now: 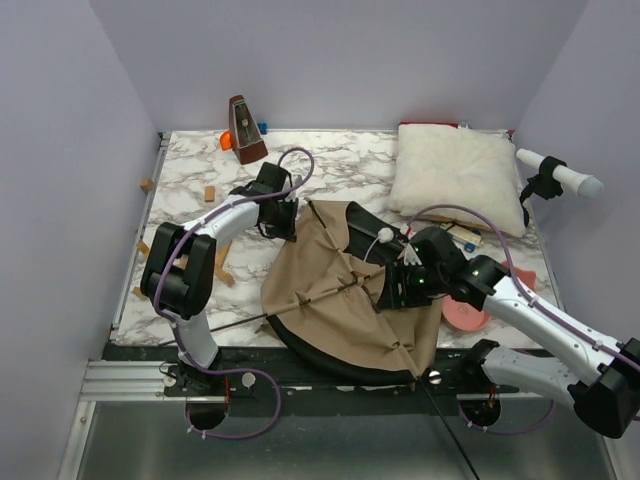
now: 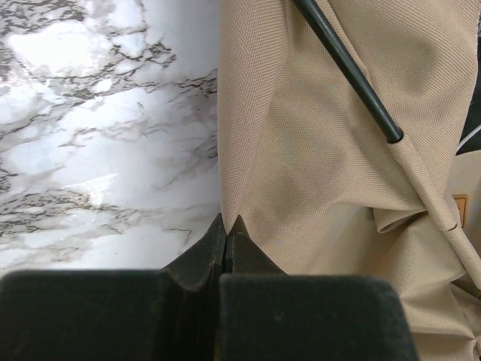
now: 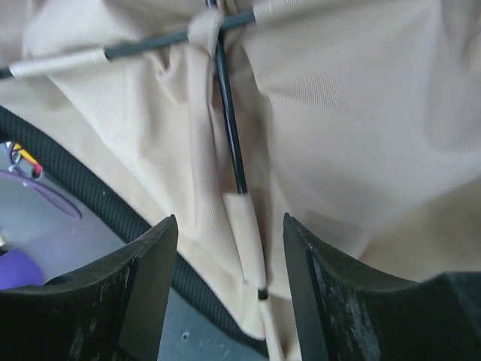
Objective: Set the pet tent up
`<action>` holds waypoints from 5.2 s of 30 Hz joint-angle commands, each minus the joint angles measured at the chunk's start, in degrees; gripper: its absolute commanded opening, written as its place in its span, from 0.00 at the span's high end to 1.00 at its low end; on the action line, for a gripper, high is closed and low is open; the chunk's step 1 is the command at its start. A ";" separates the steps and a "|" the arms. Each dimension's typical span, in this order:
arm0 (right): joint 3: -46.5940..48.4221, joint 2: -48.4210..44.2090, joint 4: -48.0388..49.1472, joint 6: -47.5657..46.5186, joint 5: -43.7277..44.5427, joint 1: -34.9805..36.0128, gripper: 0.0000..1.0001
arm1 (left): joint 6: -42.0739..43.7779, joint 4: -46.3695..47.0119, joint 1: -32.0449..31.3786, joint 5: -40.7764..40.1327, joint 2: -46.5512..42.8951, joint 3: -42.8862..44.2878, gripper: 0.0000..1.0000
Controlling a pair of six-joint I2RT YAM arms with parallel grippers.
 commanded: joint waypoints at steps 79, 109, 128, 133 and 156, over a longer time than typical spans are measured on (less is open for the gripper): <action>12.10 25.29 31.32 19.53 36.09 7.56 1.00 | -11.86 22.54 -4.67 9.09 -49.99 -28.43 0.04; 14.41 32.62 50.72 13.68 25.67 -2.76 1.00 | -30.62 46.87 -29.10 10.07 -43.24 -48.90 0.09; 13.62 29.65 49.03 7.59 22.24 -2.74 0.79 | -36.25 46.53 -31.61 5.40 -43.48 -48.84 1.00; 10.97 22.12 41.35 3.27 18.72 -2.75 0.19 | -36.94 44.89 -31.56 -0.69 -48.57 -49.06 1.00; -13.29 9.87 65.35 -25.32 2.88 -2.14 0.11 | -40.23 34.42 -29.22 -2.13 -55.29 -46.02 1.00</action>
